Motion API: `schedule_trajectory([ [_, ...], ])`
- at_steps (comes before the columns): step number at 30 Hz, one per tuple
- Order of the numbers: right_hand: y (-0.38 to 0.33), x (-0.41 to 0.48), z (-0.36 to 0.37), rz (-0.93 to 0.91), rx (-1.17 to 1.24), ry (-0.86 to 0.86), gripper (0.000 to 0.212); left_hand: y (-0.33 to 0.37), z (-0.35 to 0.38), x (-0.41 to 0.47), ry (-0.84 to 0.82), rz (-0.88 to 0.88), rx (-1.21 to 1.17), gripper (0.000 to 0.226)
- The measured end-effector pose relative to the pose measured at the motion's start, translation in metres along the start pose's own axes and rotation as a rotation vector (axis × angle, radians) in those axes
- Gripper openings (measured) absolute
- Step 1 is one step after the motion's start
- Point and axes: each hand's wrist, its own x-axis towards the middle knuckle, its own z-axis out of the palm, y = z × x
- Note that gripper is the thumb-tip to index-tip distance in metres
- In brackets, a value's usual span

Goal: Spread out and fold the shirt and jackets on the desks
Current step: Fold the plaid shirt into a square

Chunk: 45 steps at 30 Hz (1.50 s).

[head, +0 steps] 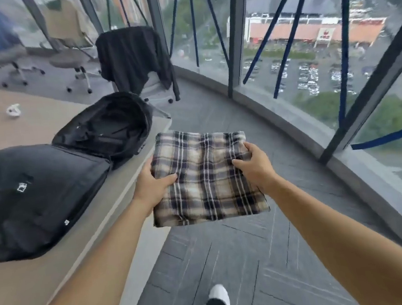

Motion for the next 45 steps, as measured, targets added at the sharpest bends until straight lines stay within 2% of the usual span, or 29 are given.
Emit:
schedule_trajectory([
  [4, -0.015, 0.085, 0.011, -0.047, -0.028, -0.076, 0.067, -0.001, 0.016, 0.065, 0.078, -0.030, -0.059, 0.066],
  [10, -0.044, 0.204, 0.019, -0.018, -0.104, -0.095, 0.065, 0.006, 0.039, 0.175, 0.108, -0.054, -0.174, 0.062],
  [14, -0.079, 0.279, 0.035, -0.073, -0.148, -0.177, 0.064, 0.017, 0.027, 0.225, 0.173, -0.124, -0.222, 0.090],
  [16, -0.091, 0.316, 0.055, -0.098, -0.165, -0.243, 0.064, 0.015, 0.018, 0.250, 0.248, -0.151, -0.213, 0.087],
  [19, -0.103, 0.373, 0.096, -0.088, -0.179, -0.358, 0.064, 0.007, 0.005, 0.288, 0.360, -0.196, -0.157, 0.085],
  [25, -0.148, 0.483, 0.206, -0.186, -0.221, -0.635, 0.066, -0.011, -0.036, 0.352, 0.628, -0.338, -0.175, 0.085],
  [31, -0.212, 0.539, 0.316, -0.305, -0.286, -0.905, 0.066, -0.022, -0.079, 0.387, 0.864, -0.518, -0.164, 0.088],
  [35, -0.245, 0.556, 0.389, -0.353, -0.324, -0.980, 0.060, -0.039, -0.111, 0.410, 0.978, -0.494, -0.260, 0.086],
  [38, -0.260, 0.570, 0.438, -0.406, -0.393, -1.016, 0.061, -0.059, -0.135, 0.434, 0.997, -0.473, -0.277, 0.085],
  [40, -0.260, 0.577, 0.467, -0.459, -0.554, -1.035, 0.066, -0.077, -0.144, 0.452, 0.969, -0.595, -0.176, 0.080],
  [42, -0.251, 0.577, 0.494, -0.603, -0.879, -1.010, 0.071, -0.097, -0.147, 0.468, 0.869, -0.815, 0.137, 0.076],
  [43, -0.243, 0.574, 0.507, -0.709, -1.027, -0.994, 0.073, -0.110, -0.146, 0.476, 0.797, -0.862, 0.327, 0.076],
  [45, -0.224, 0.563, 0.528, -0.926, -1.198, -1.030, 0.075, -0.131, -0.147, 0.492, 0.673, -0.797, 0.606, 0.078],
])
